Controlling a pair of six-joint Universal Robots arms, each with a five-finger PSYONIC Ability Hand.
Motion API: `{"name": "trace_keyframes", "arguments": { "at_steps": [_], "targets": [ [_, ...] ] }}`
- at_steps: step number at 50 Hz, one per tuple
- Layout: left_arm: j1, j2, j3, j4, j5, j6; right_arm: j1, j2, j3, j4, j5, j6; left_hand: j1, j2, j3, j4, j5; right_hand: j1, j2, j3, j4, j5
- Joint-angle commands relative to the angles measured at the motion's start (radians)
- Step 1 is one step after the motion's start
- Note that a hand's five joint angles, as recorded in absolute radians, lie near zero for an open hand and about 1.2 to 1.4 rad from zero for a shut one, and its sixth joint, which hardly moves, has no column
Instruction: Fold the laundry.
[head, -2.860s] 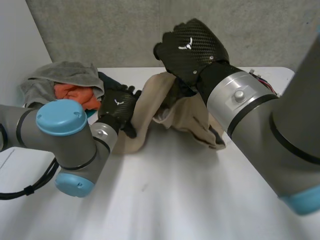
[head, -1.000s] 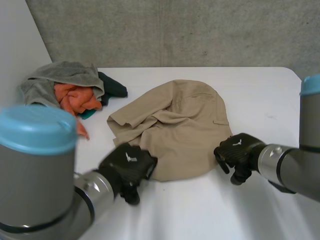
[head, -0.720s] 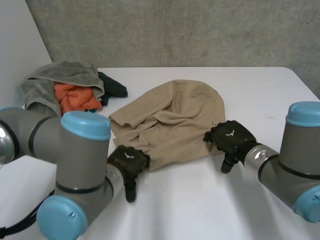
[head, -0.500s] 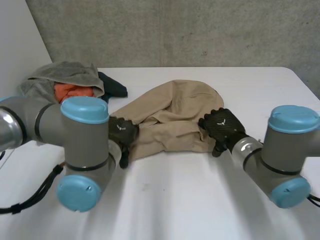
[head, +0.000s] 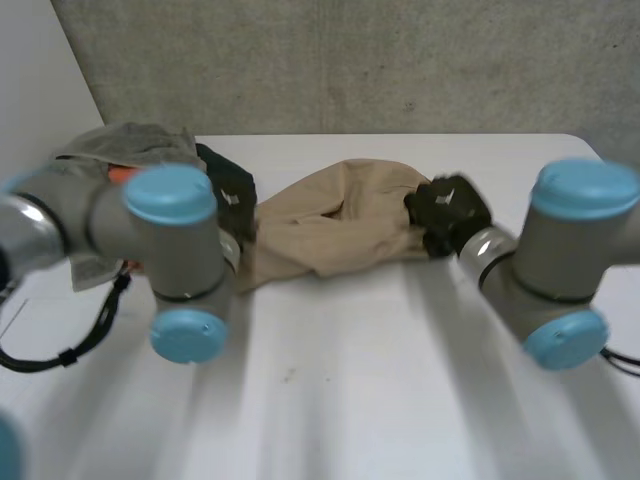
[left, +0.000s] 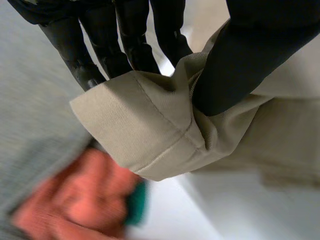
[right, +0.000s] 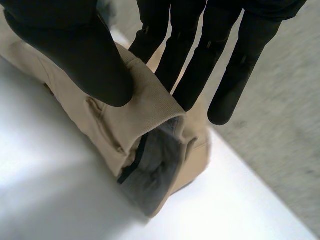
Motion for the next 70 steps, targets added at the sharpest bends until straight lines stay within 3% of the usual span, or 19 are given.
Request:
{"name": "trace_keyframes", "arguments": {
  "at_steps": [1,6,11,15,22,26,30,33,38,43,47,57,62,70],
  "targets": [
    [-0.001,0.366,-0.047,-0.043,0.064,-0.092,-0.041,-0.19,-0.159,0.238,-0.014,0.02,0.248,0.2,0.228,0.211,0.23,0.32,0.225,0.211,0.201,0.219],
    [0.0,0.523,0.019,-0.166,0.171,-0.127,-0.061,-0.288,-0.323,0.34,-0.015,0.065,0.248,0.2,0.228,0.211,0.23,0.32,0.225,0.211,0.201,0.219],
    [0.005,0.581,0.128,-0.322,0.21,-0.168,-0.079,-0.314,-0.459,0.385,-0.032,0.106,0.248,0.2,0.228,0.211,0.23,0.32,0.225,0.211,0.201,0.219],
    [0.011,0.575,0.203,-0.41,0.227,-0.207,-0.099,-0.273,-0.551,0.44,-0.047,0.117,0.248,0.2,0.228,0.211,0.23,0.32,0.225,0.211,0.201,0.219],
    [0.033,0.422,0.275,-0.468,0.271,-0.212,-0.093,-0.155,-0.555,0.479,-0.043,0.114,0.248,0.2,0.228,0.211,0.23,0.32,0.225,0.211,0.201,0.219],
    [0.049,0.29,0.344,-0.448,0.27,-0.198,-0.071,-0.068,-0.539,0.457,-0.032,0.109,0.248,0.2,0.228,0.211,0.23,0.32,0.225,0.211,0.201,0.219],
    [0.063,0.186,0.465,-0.388,0.261,-0.19,-0.05,0.017,-0.567,0.323,0.023,0.112,0.248,0.2,0.228,0.211,0.23,0.32,0.225,0.211,0.201,0.219],
    [0.071,0.133,0.577,-0.264,0.231,-0.193,-0.027,0.051,-0.604,0.136,0.095,0.112,0.248,0.2,0.228,0.211,0.23,0.32,0.225,0.211,0.201,0.219],
    [0.074,0.184,0.634,-0.01,0.136,-0.213,-0.024,0.014,-0.607,-0.17,0.164,0.122,0.248,0.2,0.228,0.211,0.23,0.32,0.225,0.211,0.201,0.219],
    [0.062,0.294,0.535,0.165,0.133,-0.248,-0.024,-0.058,-0.565,-0.345,0.16,0.186,0.248,0.2,0.228,0.211,0.23,0.32,0.225,0.211,0.201,0.219],
    [0.059,0.351,0.403,0.141,0.162,-0.261,-0.027,-0.077,-0.524,-0.308,0.116,0.23,0.248,0.2,0.228,0.211,0.23,0.32,0.225,0.211,0.201,0.219],
    [0.065,0.405,-0.017,0.093,0.145,-0.267,-0.055,-0.044,-0.309,-0.186,-0.012,0.247,0.248,0.2,0.228,0.211,0.23,0.32,0.225,0.211,0.201,0.219],
    [0.05,0.379,-0.21,0.095,0.152,-0.29,-0.058,0.011,-0.135,-0.143,-0.086,0.202,0.248,0.2,0.228,0.211,0.23,0.32,0.225,0.211,0.201,0.219],
    [-0.009,0.343,-0.347,0.012,0.158,-0.319,-0.074,0.009,0.054,0.003,-0.101,0.073,0.248,0.2,0.228,0.211,0.23,0.32,0.225,0.211,0.201,0.219]
  ]
}}
